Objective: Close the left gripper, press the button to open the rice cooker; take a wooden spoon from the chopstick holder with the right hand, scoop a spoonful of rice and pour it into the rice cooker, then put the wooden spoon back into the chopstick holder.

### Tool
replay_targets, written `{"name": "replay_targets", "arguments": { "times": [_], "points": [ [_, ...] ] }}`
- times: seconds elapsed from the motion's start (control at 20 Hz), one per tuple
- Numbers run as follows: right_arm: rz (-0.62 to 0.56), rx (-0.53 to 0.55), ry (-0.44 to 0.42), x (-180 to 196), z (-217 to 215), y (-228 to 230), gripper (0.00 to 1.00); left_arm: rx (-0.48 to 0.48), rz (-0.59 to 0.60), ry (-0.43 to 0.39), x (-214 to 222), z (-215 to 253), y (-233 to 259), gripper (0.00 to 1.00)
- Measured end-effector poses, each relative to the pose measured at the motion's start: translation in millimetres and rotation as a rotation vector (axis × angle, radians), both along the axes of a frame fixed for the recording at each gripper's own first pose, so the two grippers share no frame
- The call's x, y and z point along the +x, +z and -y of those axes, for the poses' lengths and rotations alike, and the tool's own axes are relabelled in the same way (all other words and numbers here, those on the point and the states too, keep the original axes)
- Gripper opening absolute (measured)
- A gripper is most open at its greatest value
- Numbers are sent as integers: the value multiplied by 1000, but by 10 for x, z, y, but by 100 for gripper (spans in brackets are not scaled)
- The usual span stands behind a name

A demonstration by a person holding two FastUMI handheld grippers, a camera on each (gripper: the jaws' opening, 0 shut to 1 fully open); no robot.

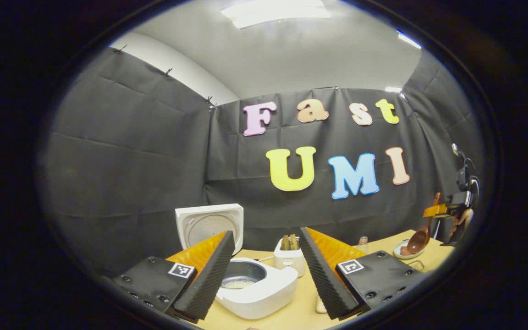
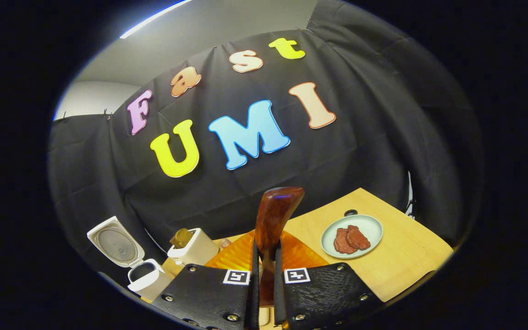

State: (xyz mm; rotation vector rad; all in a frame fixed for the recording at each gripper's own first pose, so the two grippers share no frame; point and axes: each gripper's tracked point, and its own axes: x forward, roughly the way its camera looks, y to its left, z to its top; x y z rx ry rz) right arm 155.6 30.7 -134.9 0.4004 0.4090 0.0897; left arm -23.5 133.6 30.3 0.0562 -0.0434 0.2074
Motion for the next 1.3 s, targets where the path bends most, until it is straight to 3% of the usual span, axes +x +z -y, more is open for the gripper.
{"name": "replay_targets", "arguments": {
  "times": [0.6,0.9,1.0,1.05,1.15,1.25,1.3],
  "points": [
    [-194,-52,-8,-402,184,-977,13,45,-24,21,-114,59,19,97],
    [-263,10,4,-630,103,-1177,16,40,-23,34,-140,-4,7,97],
    [-251,12,-6,-667,154,-1116,24,36,-18,34,-120,-37,23,97],
    [-236,-8,-15,-675,207,-1081,46,35,-14,36,-103,-54,25,97],
    [-196,-73,-36,-698,339,-977,74,32,-12,42,-42,-97,25,94],
    [-137,-149,-65,-707,485,-787,99,36,-4,54,44,-165,48,98],
    [-103,-190,-78,-715,550,-677,98,38,-3,57,96,-202,52,98]
  ]
}}
